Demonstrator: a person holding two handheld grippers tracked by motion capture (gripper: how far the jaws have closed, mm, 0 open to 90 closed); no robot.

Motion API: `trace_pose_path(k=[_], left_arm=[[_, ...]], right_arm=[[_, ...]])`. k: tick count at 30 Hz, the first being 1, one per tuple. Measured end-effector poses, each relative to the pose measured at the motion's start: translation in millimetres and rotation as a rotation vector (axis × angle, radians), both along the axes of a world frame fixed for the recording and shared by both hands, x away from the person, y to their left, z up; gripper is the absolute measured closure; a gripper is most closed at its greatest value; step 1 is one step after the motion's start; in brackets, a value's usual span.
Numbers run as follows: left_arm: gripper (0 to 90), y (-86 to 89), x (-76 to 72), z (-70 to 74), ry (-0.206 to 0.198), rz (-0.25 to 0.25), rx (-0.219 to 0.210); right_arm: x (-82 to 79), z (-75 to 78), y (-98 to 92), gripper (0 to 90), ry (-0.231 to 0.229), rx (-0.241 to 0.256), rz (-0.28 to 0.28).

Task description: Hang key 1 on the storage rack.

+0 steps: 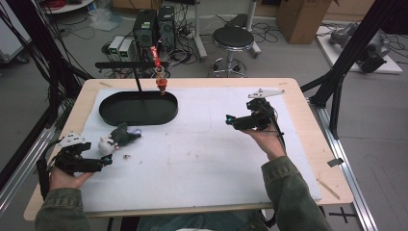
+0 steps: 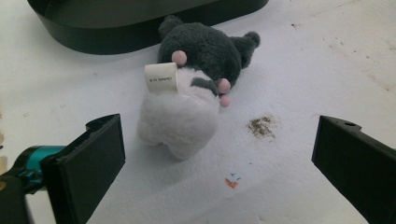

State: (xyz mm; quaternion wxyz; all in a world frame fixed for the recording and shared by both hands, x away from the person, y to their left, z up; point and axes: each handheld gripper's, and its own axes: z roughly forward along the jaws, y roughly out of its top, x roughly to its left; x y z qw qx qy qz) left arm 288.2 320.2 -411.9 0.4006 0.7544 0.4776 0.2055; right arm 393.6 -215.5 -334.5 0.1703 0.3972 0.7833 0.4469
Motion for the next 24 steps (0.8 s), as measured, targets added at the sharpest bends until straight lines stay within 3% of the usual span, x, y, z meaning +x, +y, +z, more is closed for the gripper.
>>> trace_pose_path(k=[16,24], left_arm=[[3.0,1.6,-3.4,0.5,0.0,0.007,-0.002],[3.0,0.3,-2.6,0.6,0.001,0.002,0.001]], right_arm=[[-16.9,-30.9,-24.3,0.8,0.032,-0.002,-0.058],[-34.1,-60.3,-36.9,0.8,0.057,-0.03,-0.079]])
